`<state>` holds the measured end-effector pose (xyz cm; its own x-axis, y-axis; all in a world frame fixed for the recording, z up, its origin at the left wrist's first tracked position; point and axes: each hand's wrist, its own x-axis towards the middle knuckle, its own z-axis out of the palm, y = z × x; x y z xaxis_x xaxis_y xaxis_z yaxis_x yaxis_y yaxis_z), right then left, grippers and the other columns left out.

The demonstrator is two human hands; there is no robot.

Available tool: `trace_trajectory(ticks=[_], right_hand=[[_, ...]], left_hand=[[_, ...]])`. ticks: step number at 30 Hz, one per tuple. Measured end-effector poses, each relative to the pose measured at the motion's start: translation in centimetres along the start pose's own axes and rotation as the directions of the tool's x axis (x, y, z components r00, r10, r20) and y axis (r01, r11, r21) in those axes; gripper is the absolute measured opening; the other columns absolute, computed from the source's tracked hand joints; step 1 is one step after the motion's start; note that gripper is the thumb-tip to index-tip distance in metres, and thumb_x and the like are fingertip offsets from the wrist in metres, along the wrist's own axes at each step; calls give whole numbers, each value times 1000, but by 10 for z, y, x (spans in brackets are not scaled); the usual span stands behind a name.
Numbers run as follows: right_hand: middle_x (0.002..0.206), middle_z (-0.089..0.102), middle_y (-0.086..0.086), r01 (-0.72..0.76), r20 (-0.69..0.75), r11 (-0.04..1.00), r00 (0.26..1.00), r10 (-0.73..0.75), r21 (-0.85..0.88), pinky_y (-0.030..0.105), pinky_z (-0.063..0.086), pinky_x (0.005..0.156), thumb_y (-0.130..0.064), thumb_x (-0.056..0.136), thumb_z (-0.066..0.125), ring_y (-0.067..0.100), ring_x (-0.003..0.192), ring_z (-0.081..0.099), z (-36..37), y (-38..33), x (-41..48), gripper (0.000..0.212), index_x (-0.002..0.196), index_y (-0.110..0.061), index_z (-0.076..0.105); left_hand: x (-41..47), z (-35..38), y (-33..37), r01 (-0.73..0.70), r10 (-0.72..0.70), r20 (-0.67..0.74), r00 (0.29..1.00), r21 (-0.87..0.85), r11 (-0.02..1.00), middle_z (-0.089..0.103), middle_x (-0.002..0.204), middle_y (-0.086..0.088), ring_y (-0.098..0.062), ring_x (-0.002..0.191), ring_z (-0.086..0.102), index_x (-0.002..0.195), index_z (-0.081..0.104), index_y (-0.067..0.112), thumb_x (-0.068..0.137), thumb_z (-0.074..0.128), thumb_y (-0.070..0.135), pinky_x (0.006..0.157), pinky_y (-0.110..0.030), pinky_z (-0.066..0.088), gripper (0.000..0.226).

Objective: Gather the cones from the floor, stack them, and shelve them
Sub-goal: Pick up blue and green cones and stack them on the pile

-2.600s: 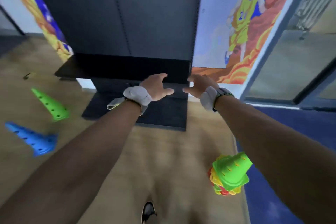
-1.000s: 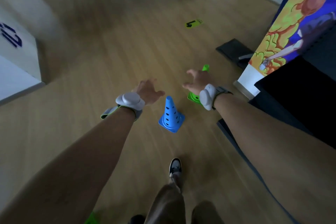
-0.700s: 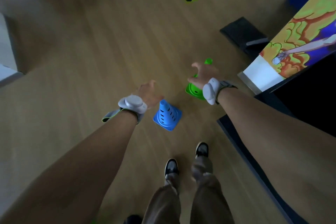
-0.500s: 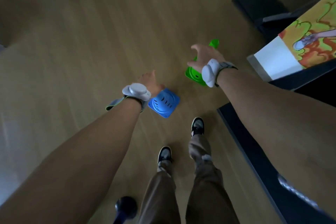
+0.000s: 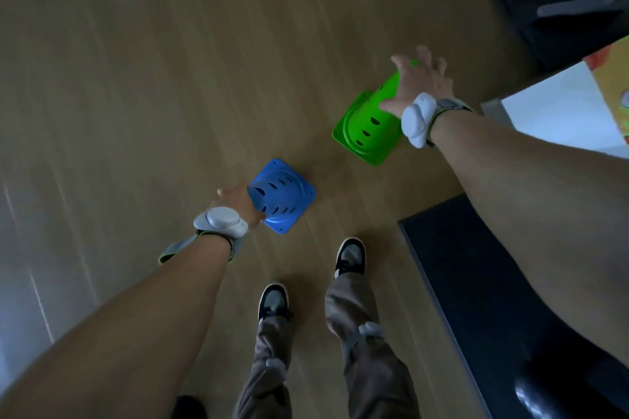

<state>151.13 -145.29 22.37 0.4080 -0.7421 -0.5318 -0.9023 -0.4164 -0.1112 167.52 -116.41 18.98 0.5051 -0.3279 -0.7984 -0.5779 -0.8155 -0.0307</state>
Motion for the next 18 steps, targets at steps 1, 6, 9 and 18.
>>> trace_trajectory(ticks=[1,6,9,18], right_hand=[[155,16,11,-4,17,1000,1000,4,13,52,40,100,-31,81,74,44,135,28,4,5,14,78,146,-27,32],[138,38,22,7,-11,1000,1000,-7,27,45,44,96,-11,92,58,48,115,51,22,11,51,40,132,-11,52],[135,42,22,33,-39,999,999,-33,-19,44,46,95,-4,96,52,46,113,53,22,-3,31,30,126,-6,57],[117,63,17,-51,-1,992,999,52,115,37,51,84,-4,91,57,37,103,62,-93,-51,-122,25,115,-3,64]], left_hand=[[11,3,0,-14,14,-30,999,21,1000,62,114,-11,-31,92,62,125,54,19,82,65,34,69,-32,46,47],[40,-16,7,-45,57,-84,995,136,990,63,86,-6,-25,73,56,102,67,13,76,70,26,60,-29,41,29],[31,-43,18,-60,82,-121,989,179,982,61,77,-6,-27,71,57,93,69,9,74,70,19,61,-28,41,22],[-84,-189,11,-192,241,-124,963,317,929,68,110,-16,-32,104,65,98,70,4,83,67,16,70,-28,41,20]])
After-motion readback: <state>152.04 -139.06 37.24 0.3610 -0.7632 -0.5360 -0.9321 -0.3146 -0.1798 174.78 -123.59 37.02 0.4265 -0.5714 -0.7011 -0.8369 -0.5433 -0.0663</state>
